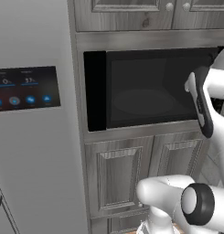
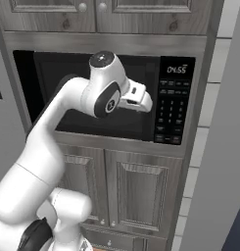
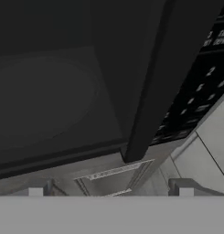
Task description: Place the sponge inside the microwave to prepare for sanitizing.
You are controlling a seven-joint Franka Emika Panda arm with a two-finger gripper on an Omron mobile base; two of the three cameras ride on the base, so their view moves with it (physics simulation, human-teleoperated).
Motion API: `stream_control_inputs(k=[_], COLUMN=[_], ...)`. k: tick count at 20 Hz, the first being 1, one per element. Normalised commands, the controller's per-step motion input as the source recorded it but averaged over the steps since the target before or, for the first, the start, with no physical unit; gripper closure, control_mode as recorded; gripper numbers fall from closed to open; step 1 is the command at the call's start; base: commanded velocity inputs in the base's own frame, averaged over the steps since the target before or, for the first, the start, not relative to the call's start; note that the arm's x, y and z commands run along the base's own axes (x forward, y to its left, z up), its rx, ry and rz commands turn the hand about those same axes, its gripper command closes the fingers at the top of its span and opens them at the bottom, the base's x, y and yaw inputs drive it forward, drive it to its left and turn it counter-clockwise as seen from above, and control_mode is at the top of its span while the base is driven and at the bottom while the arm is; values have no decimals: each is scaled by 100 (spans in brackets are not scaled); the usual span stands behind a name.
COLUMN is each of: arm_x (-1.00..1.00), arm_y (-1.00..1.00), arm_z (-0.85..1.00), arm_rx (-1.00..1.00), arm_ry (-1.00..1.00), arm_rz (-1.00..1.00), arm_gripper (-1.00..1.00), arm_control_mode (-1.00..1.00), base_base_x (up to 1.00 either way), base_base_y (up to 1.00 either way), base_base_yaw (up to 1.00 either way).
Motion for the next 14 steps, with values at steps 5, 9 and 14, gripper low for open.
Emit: stream_control_inputs(k=[5,9,14], arm_x=[17,18,26], arm_y=[-67,-27,-5], arm_z=[-1,0,0], arm_rx=[1,0,0], arm_ry=[0,0,-3], arm_rz=[-2,0,0], arm_gripper=[-100,-100,-100], arm_control_mode=[-100,-100,-100], base_base_x=[0,0,0], base_base_y=[0,0,0], base_base_yaw=[0,0,0])
